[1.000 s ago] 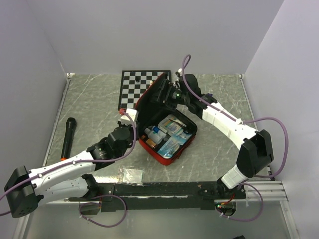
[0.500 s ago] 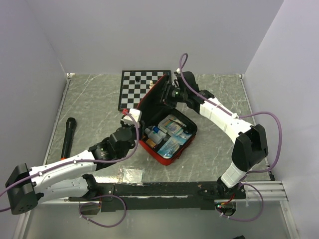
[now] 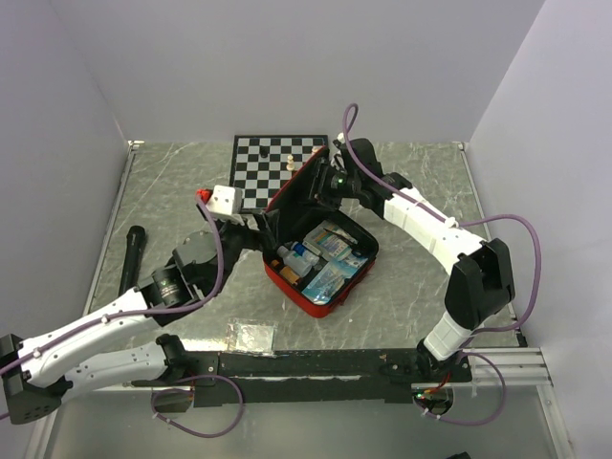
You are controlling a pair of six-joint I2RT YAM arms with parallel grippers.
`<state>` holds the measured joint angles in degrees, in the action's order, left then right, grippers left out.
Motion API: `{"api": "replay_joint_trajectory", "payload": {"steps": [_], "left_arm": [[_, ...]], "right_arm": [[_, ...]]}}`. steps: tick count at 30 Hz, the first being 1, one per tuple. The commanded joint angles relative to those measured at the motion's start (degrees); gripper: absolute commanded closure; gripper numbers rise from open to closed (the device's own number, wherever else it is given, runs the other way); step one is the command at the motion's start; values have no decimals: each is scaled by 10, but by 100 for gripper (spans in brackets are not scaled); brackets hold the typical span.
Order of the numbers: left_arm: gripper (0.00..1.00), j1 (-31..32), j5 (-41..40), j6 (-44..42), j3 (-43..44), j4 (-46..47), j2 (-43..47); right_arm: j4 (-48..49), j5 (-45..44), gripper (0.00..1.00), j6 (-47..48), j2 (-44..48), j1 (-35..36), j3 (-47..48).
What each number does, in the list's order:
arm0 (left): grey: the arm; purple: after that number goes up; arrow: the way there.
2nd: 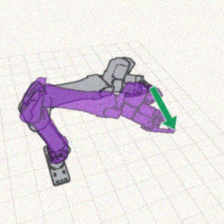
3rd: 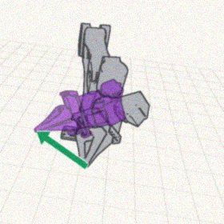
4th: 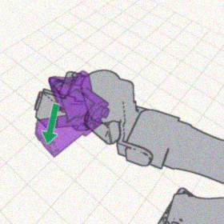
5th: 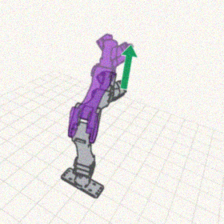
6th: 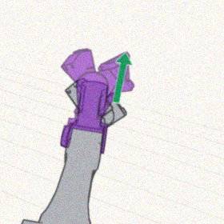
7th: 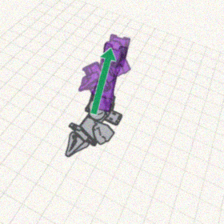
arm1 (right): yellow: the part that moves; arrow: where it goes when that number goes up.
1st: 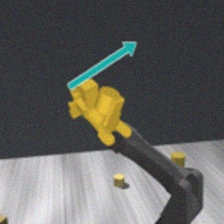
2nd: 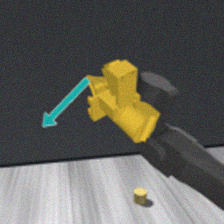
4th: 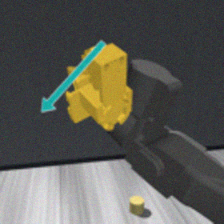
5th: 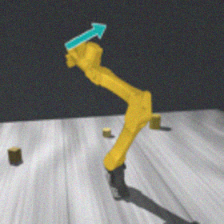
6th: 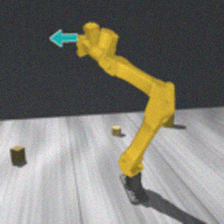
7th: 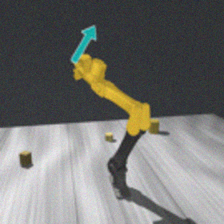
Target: Organize the medicine kit
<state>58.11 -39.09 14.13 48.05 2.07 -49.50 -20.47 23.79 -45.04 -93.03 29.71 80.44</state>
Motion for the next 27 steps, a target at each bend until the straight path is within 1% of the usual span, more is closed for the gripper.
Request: {"api": "replay_joint_trajectory", "payload": {"steps": [1,3,9,13,17,19,20,21,22,23,24,25,27], "left_arm": [[13,-3,22,-41,40,2,-25],[15,-10,40,-40,52,-6,-43],[14,-40,106,-38,59,10,-70],[19,-59,142,-40,75,-7,-94],[25,-68,159,-53,73,1,-104],[32,-71,159,-60,76,3,-113],[37,-72,159,-66,79,3,-118],[44,-73,157,-69,83,1,-123],[57,-73,154,-74,88,-1,-128],[67,-73,149,-80,95,-9,-135],[73,-73,146,-80,102,-18,-142],[76,-72,141,-82,107,-20,-147],[77,-73,139,-83,110,-20,-154]], "right_arm": [[-12,6,52,19,12,-9,-11],[-18,5,52,24,16,-9,-13],[-31,1,52,36,25,-10,-11],[-42,-4,52,44,32,-12,-13],[-52,-16,52,50,48,-12,-25],[-58,-21,51,55,58,-13,-30],[-60,-24,51,56,61,-13,-34],[-62,-27,51,58,67,-13,-36],[-65,-30,51,61,72,-13,-41],[-66,-33,50,64,78,-13,-44],[-68,-36,50,66,81,-13,-49],[-70,-38,49,69,85,-13,-53],[-72,-42,48,72,93,-13,-60]]}}
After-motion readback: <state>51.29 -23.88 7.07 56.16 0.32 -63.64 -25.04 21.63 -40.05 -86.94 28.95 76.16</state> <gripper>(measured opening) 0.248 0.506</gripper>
